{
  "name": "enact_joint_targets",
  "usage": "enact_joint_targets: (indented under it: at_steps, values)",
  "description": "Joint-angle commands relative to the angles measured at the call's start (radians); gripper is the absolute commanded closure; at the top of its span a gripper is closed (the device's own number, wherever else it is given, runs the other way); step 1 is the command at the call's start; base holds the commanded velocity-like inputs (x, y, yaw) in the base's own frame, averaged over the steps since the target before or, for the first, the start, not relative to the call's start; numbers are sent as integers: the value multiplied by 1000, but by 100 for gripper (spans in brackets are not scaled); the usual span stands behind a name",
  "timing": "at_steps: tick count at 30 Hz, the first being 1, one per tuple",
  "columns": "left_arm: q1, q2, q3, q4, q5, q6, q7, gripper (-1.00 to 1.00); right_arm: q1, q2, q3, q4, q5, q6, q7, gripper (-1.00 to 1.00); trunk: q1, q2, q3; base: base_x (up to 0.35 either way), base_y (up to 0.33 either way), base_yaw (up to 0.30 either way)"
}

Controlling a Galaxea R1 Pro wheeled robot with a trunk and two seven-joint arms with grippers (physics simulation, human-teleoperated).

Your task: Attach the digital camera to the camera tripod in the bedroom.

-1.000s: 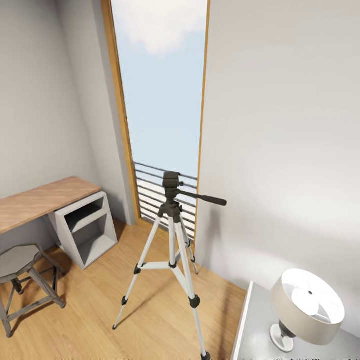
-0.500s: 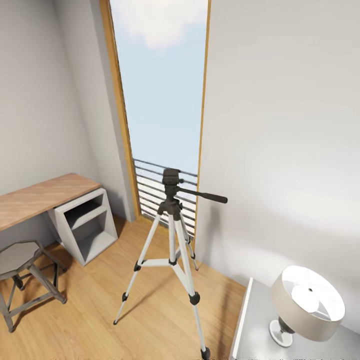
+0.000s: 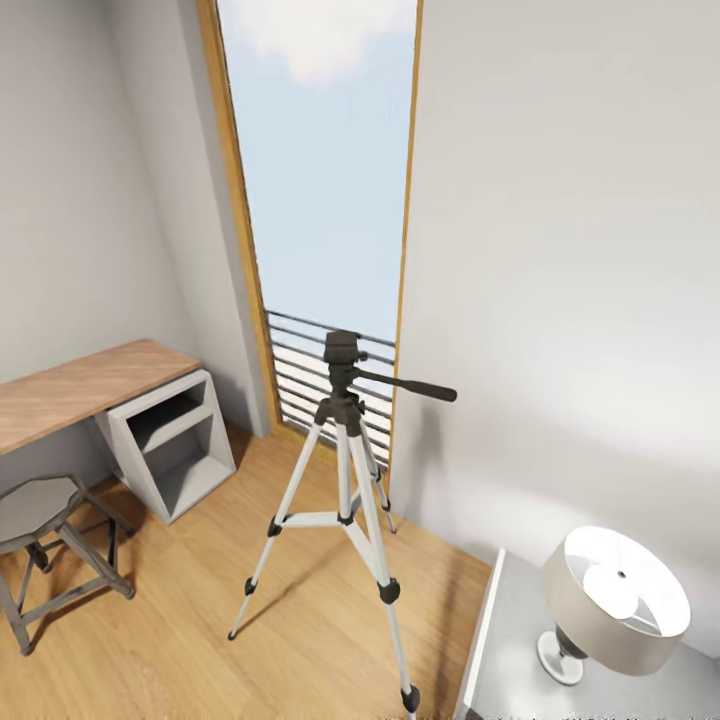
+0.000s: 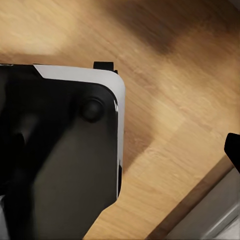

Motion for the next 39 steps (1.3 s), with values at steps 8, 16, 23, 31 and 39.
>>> enact_joint_targets:
  at_steps: [8, 16, 23, 31, 39]
  values:
    - [-1, 2, -9, 0, 5, 3, -3, 100, -1, -1, -9, 3, 8, -6, 2, -100, 0, -1, -14, 0, 0, 0]
    - [-1, 3, -9, 0, 5, 16, -7, 100, -1, -1, -9, 3, 8, -6, 3, -100, 0, -1, -26, 0, 0, 0]
    - [-1, 11, -9, -1, 5, 48, -41, 100, -1, -1, -9, 3, 8, -6, 3, -100, 0, -1, -37, 0, 0, 0]
    - [-1, 13, -9, -1, 5, 50, -46, 100, -1, -1, -9, 3, 8, -6, 3, -100, 0, -1, -50, 0, 0, 0]
    - [-1, 14, -9, -1, 4, 47, -46, 100, -1, -1, -9, 3, 8, -6, 3, -100, 0, -1, -62, 0, 0, 0]
